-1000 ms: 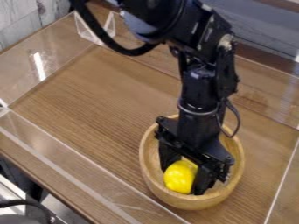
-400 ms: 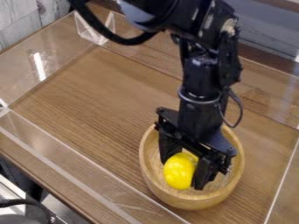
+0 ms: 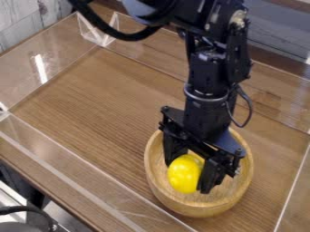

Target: Remove the lemon from inside the brown bowl and put it on the table

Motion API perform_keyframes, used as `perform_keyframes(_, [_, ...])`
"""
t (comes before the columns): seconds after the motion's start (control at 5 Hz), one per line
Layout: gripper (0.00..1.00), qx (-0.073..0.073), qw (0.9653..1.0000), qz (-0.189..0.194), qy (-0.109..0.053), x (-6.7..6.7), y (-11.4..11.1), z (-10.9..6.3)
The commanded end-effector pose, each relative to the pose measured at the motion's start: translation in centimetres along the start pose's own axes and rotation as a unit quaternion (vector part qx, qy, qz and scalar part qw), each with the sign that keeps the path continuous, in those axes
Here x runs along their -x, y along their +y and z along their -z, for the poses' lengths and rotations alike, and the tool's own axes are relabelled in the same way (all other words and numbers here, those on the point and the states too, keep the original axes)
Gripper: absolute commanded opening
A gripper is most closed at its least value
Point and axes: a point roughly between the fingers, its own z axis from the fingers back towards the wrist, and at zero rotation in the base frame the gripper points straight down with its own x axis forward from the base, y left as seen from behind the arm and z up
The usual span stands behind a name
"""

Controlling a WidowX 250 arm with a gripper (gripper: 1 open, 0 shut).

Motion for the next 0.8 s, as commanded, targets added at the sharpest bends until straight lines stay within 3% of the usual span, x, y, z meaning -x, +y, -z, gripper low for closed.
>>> perform_keyframes(0.0, [0.0, 0.001, 0.9994, 0.001, -0.034, -0.69, 0.07, -1.92])
perform_keyframes(0.6, [0.0, 0.003, 0.9994, 0.002, -0.034, -0.38, 0.37, -2.36])
